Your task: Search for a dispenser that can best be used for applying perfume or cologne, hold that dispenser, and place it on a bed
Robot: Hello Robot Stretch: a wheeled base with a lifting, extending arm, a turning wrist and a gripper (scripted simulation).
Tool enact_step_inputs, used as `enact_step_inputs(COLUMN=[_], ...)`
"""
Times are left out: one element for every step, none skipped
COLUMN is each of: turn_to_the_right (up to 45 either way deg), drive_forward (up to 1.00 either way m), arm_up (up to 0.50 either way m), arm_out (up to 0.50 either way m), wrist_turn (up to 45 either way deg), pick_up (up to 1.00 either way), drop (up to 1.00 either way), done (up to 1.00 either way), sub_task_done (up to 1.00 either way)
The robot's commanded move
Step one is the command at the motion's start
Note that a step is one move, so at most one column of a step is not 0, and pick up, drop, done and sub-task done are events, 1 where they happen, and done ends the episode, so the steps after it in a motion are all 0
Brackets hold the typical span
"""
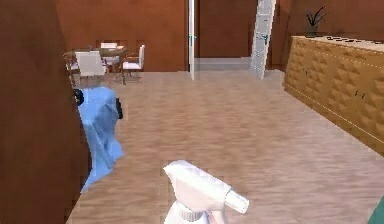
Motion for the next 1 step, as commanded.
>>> enact_step_inputs(turn_to_the_right=[-3.0], drive_forward=[0.0], arm_up=[0.0], arm_out=[0.0], wrist_turn=[0.0], pick_up=[0.0], drop=[0.0], done=[0.0], sub_task_done=[0.0])
